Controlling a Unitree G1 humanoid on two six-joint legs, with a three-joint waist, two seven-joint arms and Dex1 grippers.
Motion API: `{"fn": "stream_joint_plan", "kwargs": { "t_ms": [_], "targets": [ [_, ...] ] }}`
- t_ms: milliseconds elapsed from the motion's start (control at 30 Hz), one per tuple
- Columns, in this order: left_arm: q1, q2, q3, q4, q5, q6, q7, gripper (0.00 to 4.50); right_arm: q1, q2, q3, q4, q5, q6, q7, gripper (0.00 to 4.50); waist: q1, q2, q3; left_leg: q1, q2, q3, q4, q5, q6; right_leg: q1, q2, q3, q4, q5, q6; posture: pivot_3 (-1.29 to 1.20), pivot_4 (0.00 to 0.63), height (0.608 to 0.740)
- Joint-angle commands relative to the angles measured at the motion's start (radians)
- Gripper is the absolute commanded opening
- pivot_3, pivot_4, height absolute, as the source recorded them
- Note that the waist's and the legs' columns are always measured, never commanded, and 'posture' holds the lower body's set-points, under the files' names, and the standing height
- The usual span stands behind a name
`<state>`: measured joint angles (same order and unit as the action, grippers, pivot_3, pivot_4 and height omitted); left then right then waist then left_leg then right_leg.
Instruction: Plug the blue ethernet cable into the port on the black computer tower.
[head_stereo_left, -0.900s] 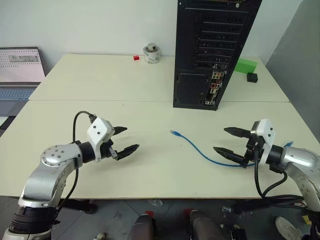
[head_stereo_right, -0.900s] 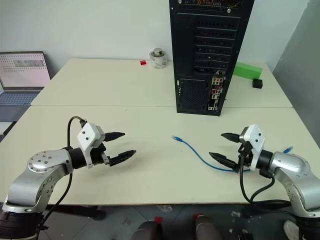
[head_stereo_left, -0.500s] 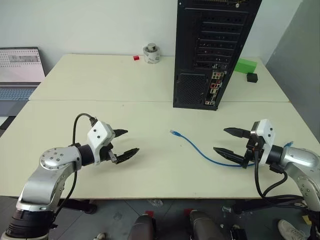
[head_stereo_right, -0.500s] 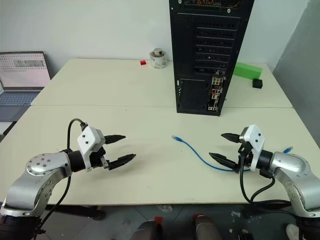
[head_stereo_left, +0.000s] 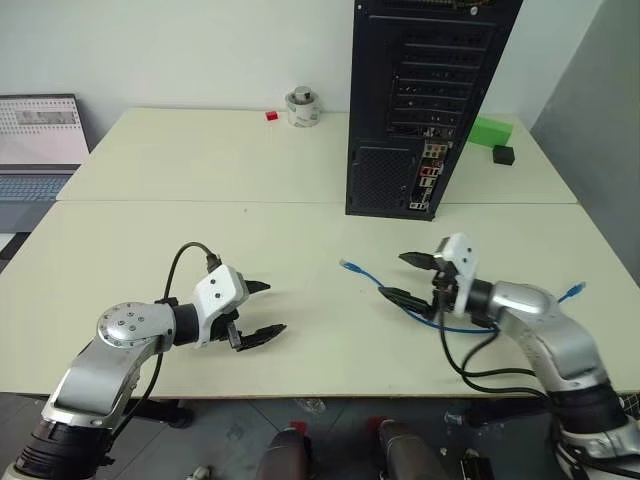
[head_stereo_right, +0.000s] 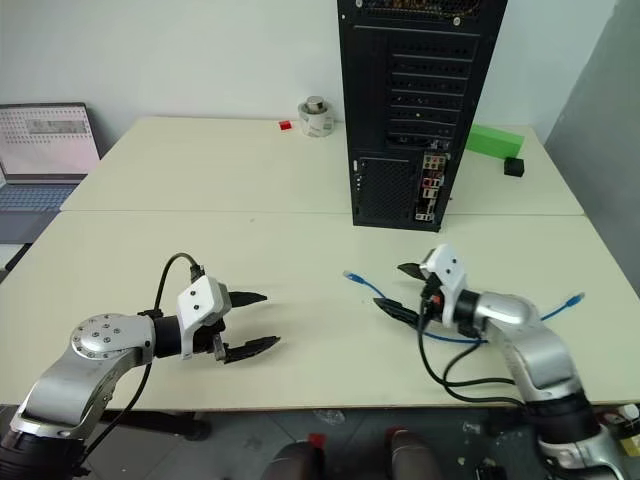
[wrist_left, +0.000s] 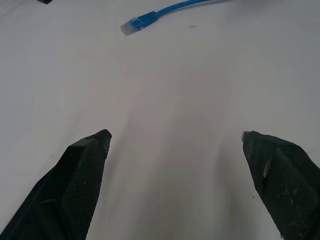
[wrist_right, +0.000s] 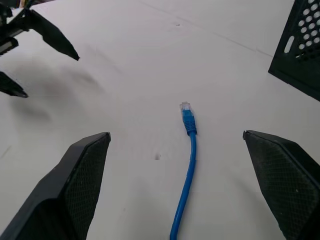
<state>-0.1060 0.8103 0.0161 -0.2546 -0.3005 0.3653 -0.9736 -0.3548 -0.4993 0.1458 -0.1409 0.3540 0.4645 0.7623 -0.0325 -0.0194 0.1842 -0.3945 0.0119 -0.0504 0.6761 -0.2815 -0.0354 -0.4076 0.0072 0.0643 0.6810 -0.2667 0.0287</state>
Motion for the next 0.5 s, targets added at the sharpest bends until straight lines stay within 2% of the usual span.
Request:
{"fn": "stream_joint_plan", "kwargs": {
  "t_ms": [33,300,333,433,500],
  "targets": [
    [-0.037,-0.008,0.017,0.013,-0.029,-0.002,-0.016,4.45,-0.071,0.079,0.049,0.109,-0.072,-0.077,-0.03,4.5,0.0,0.0,0.0,0.0,0.0,0.0,0.0,0.0,0.0,0.0,0.0,0.0,0.0,0.0,0.0,0.0,0.15,0.74],
    [-0.047,-0.013,0.021,0.015,-0.045,0.007,-0.035,4.45,-0.128,0.136,0.072,0.304,-0.163,-0.18,-0.028,4.5,0.001,0.0,0.0,-0.001,-0.001,0.0,0.0,0.0,0.0,-0.001,-0.001,0.0,0.0,0.0,0.0,0.0,0.15,0.74],
    [-0.051,-0.016,0.019,0.016,-0.047,0.008,-0.036,4.5,-0.13,0.137,0.074,0.315,-0.172,-0.189,-0.025,4.14,0.0,0.0,0.0,-0.001,0.0,0.0,0.0,0.0,0.0,-0.001,-0.001,0.0,0.0,0.0,0.0,0.0,0.15,0.74],
    [-0.061,-0.021,0.013,0.021,-0.05,0.009,-0.037,4.5,-0.13,0.146,0.081,0.329,-0.194,-0.208,-0.023,3.59,0.0,0.0,0.0,0.0,0.0,-0.001,0.0,0.0,0.0,-0.001,0.0,0.0,0.0,0.0,0.0,0.0,0.15,0.74],
    [-0.07,-0.026,0.006,0.03,-0.046,0.008,-0.038,4.5,-0.129,0.153,0.084,0.337,-0.211,-0.218,-0.029,3.02,0.0,0.0,0.0,0.0,0.0,0.0,0.0,0.0,0.0,-0.001,0.0,0.0,0.001,0.0,0.0,0.0,0.15,0.74]
  ]
}}
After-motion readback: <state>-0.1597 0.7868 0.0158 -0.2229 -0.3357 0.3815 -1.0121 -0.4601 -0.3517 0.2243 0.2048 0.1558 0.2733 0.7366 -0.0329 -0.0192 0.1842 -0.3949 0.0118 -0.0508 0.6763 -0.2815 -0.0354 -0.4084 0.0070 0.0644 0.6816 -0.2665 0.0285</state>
